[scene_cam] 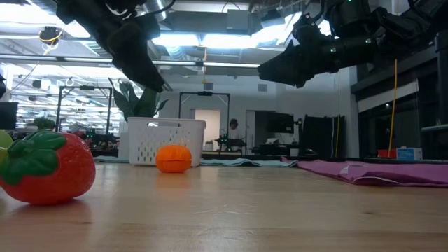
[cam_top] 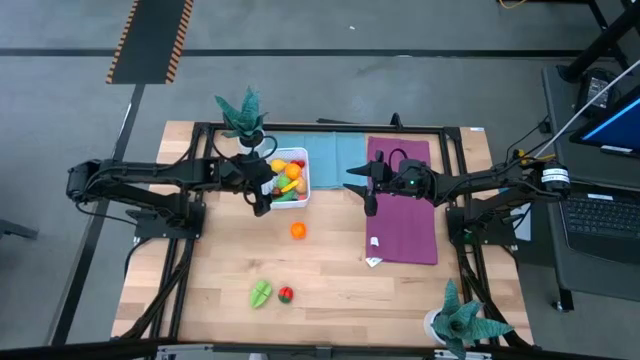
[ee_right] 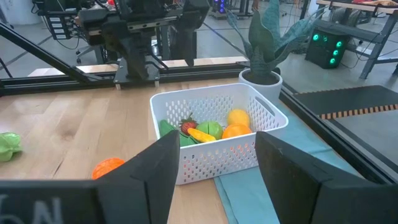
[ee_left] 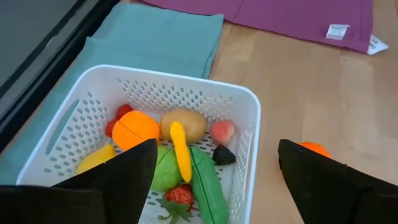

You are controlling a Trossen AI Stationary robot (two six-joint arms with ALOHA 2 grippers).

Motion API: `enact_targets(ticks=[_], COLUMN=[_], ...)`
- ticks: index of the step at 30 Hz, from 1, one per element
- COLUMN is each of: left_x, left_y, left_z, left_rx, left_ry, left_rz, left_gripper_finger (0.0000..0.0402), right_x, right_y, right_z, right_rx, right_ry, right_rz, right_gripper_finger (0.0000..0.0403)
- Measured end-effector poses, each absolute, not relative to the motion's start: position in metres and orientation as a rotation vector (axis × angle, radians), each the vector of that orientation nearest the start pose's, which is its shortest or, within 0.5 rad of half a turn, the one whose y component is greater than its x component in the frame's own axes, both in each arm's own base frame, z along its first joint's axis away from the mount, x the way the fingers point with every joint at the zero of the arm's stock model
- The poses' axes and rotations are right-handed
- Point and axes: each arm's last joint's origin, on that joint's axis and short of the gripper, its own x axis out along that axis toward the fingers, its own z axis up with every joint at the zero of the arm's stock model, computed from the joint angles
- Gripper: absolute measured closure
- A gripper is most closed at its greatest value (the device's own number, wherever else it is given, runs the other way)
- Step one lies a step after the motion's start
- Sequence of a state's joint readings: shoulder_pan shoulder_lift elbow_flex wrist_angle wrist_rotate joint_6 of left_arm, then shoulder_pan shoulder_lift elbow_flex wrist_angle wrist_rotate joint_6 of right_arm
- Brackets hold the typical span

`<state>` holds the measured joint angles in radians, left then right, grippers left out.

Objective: Pick and placing Produce into tupperware
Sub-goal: Put the green starfruit into the white basket

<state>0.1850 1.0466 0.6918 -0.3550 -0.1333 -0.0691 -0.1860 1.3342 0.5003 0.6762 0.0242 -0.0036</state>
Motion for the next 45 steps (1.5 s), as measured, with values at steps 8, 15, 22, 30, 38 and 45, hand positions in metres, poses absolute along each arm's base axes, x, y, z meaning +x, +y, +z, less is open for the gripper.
enact_targets(ticks=[8,15,22,30,38,45], left_x=[0.21,0.21,0.21,0.208,0.208,0.206], left_y=[0.042,0.042,0.042,0.042,0.032,-0.008], left_z=[0.244,0.244,0.243,0.241,0.239,0.245], left_rx=[-0.088,-0.108,-0.106,-0.098,-0.09,0.012], left_ry=[0.656,0.653,0.66,0.684,0.71,0.675], left_rz=[0.327,0.335,0.334,0.354,0.307,0.257], left_gripper_finger=[0.0072,0.0077,0.005,0.0005,0.0009,0.0012], right_x=[0.258,0.258,0.258,0.258,0.258,0.258], right_y=[-0.049,-0.049,-0.049,-0.049,-0.049,-0.049], right_z=[0.204,0.202,0.202,0.202,0.202,0.202], right_rx=[0.012,0.062,0.061,0.06,0.059,0.059], right_ry=[0.158,0.173,0.177,0.177,0.177,0.177], right_rz=[-0.209,-0.213,-0.212,-0.212,-0.212,-0.212], right_gripper_finger=[0.019,0.019,0.019,0.019,0.019,0.019])
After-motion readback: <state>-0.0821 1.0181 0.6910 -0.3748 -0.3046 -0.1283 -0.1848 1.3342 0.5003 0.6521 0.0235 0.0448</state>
